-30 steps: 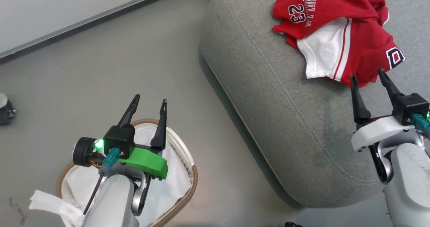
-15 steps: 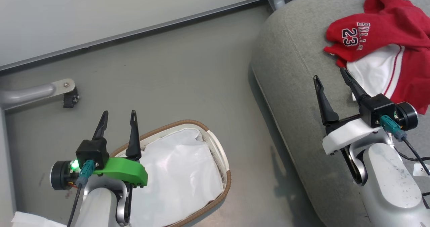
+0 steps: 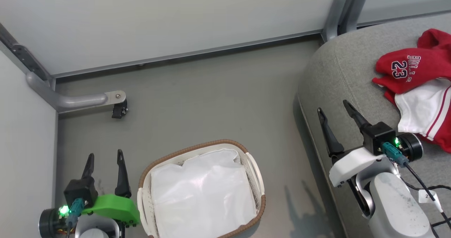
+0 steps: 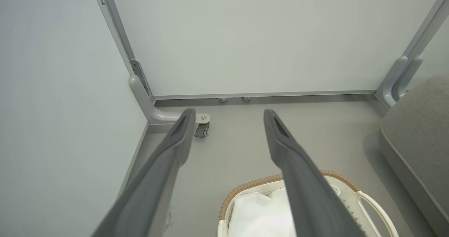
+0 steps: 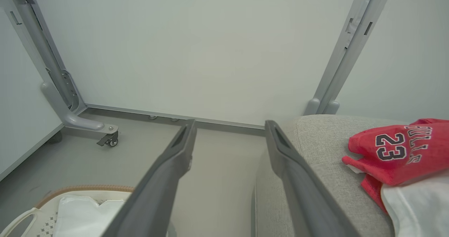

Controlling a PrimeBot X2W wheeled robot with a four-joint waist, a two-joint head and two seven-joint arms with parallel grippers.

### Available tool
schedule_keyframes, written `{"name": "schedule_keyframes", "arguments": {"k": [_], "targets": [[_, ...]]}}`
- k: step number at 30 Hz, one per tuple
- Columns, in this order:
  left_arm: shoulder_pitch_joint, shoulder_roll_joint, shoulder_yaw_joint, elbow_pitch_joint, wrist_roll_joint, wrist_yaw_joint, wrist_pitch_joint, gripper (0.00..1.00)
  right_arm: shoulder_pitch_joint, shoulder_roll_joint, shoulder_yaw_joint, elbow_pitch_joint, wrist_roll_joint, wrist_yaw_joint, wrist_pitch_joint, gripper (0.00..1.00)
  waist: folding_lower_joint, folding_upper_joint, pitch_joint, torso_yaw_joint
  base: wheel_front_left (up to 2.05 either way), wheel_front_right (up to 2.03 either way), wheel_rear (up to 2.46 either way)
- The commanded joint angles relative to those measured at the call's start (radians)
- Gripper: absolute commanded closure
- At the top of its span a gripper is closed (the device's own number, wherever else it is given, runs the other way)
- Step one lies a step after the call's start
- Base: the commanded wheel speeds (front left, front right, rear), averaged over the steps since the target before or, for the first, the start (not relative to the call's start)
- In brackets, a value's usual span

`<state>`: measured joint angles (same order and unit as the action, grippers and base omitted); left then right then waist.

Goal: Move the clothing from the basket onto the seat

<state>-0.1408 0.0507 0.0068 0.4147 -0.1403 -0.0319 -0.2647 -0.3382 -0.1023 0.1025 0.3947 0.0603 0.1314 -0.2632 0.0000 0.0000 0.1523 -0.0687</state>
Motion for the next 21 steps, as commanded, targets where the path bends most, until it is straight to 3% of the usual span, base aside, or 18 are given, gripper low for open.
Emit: {"name": "schedule_keyframes", "arguments": {"k": [1,9,15,16,21], "targets": [[0.024,0.001,0.009,-0.004,0.001,-0.006,0.001,0.0,0.023,0.002,-0.005,0.002,-0.001,-0.001,-0.002,0.0,0.0,0.0,-0.039,0.028,0.0,0.0,0.0],[0.095,0.001,0.018,-0.008,0.015,-0.04,0.001,0.0,0.093,-0.009,-0.015,-0.002,0.008,-0.001,-0.002,0.0,0.0,0.0,-0.085,0.044,0.0,0.0,0.0],[0.116,0.001,0.025,-0.001,-0.044,-0.063,0.001,0.0,0.126,-0.01,-0.014,0.004,0.024,-0.001,-0.002,0.0,0.0,0.0,-0.099,0.051,0.0,0.0,0.0],[0.104,-0.001,0.024,0.001,-0.045,-0.06,0.0,1.0,0.113,-0.005,-0.014,0.005,0.023,0.0,0.0,1.0,0.0,0.0,-0.097,0.049,0.0,0.0,0.0],[0.099,-0.005,0.034,0.032,-0.08,-0.061,0.018,1.0,0.127,0.004,-0.025,0.032,0.062,0.0,0.018,1.0,0.0,0.0,-0.099,0.05,0.0,0.0,0.0]]}}
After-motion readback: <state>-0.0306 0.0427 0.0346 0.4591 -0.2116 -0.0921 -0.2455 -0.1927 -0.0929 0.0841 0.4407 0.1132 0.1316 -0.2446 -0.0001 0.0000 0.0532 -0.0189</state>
